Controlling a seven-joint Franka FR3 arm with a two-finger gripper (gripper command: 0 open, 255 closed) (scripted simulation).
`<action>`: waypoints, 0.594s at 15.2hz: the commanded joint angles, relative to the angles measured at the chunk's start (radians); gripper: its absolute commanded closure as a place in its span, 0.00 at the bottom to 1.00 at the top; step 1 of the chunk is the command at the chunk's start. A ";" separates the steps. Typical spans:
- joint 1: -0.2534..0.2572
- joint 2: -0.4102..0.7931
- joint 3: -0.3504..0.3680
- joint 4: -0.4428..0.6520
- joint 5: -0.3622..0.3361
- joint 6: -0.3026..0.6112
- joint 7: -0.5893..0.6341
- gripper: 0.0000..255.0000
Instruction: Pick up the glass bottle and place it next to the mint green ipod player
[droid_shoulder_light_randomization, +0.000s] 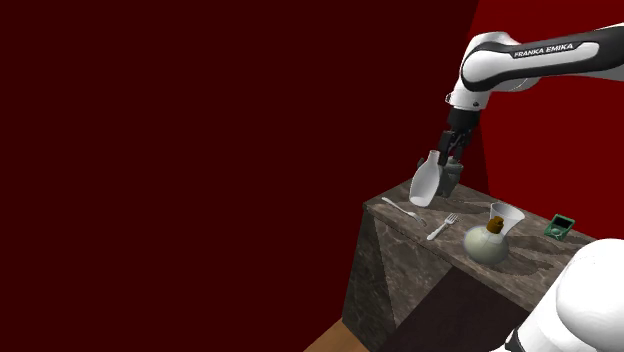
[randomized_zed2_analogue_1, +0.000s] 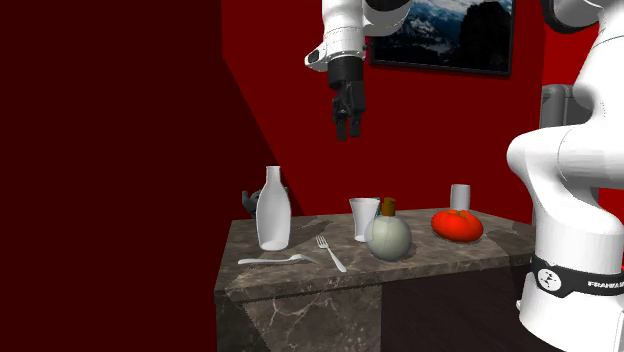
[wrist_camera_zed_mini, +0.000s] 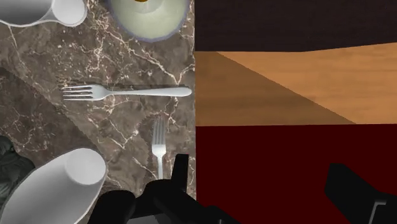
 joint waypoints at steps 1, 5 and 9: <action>-0.005 0.065 -0.039 0.046 0.001 0.028 -0.049 0.00; -0.011 0.199 -0.106 0.139 0.030 0.079 -0.140 0.00; -0.025 0.346 -0.164 0.252 0.088 0.115 -0.240 0.00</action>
